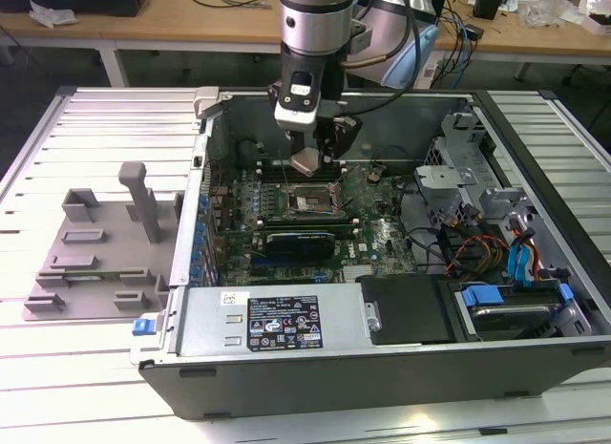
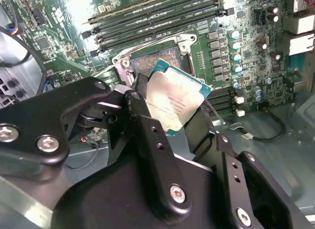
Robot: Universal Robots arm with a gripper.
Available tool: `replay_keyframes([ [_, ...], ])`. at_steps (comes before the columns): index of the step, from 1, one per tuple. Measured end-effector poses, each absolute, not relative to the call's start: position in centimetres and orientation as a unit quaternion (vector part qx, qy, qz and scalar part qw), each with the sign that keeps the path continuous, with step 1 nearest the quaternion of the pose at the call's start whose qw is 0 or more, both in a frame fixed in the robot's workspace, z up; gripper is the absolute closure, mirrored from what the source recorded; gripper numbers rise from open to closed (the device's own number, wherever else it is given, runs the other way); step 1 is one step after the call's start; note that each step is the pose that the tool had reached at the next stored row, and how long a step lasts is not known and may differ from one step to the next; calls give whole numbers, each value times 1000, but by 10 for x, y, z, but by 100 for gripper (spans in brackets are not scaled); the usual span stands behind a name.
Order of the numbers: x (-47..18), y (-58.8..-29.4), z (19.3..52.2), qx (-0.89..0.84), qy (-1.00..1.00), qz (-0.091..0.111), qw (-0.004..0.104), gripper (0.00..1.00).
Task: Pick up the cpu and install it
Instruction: 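Place the cpu into insertion slot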
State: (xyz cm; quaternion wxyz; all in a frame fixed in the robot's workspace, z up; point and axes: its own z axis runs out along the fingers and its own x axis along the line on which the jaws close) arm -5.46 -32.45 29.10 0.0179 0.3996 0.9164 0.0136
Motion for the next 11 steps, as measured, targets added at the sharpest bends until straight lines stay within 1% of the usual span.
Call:
replay_keyframes([
  [11,-55,-325,291,472,881,12,19,45],
])
